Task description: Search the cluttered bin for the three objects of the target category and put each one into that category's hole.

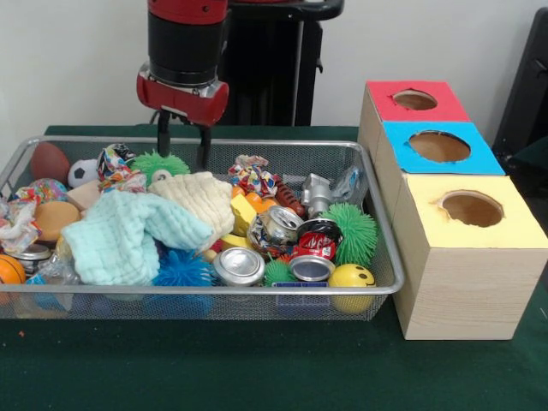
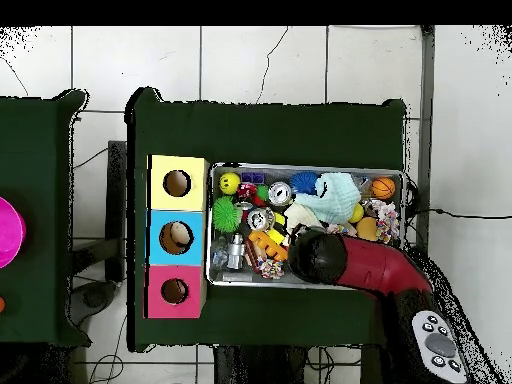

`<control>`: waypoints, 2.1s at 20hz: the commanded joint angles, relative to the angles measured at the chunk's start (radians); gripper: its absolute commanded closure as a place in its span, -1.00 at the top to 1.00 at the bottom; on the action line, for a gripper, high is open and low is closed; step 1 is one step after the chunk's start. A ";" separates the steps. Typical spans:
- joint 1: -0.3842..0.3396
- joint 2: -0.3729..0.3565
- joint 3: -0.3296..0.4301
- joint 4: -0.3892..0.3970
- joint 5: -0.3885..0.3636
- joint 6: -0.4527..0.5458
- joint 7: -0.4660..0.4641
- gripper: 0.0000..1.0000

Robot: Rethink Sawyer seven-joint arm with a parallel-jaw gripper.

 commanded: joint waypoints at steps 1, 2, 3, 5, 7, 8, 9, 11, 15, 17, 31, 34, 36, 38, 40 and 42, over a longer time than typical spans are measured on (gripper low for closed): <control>0.021 0.059 0.027 -0.110 0.051 0.094 0.108 1.00; 0.023 0.062 0.027 -0.119 0.053 0.099 0.106 1.00; 0.024 0.062 0.027 -0.123 0.055 0.105 0.106 1.00; 0.030 0.063 0.024 -0.131 0.057 0.111 0.106 1.00; 0.037 0.070 0.019 -0.141 0.055 0.109 0.107 1.00; 0.041 0.081 0.016 -0.152 0.052 0.104 0.108 1.00; 0.042 0.096 0.015 -0.165 0.048 0.098 0.106 1.00; 0.033 0.125 0.021 -0.181 0.041 0.080 0.094 1.00; 0.017 0.169 0.035 -0.203 0.040 0.058 0.082 1.00; 0.017 0.182 0.036 -0.212 0.040 0.055 0.083 1.00; 0.040 0.256 0.036 -0.257 0.046 0.049 0.100 1.00; 0.033 0.262 0.051 -0.247 0.038 0.028 0.083 1.00; 0.022 0.263 0.063 -0.238 0.034 0.013 0.072 1.00; 0.018 0.266 0.067 -0.239 0.034 0.019 0.065 1.00; 0.024 0.265 0.061 -0.243 0.035 0.027 0.069 1.00; 0.034 0.263 0.052 -0.248 0.036 0.040 0.076 1.00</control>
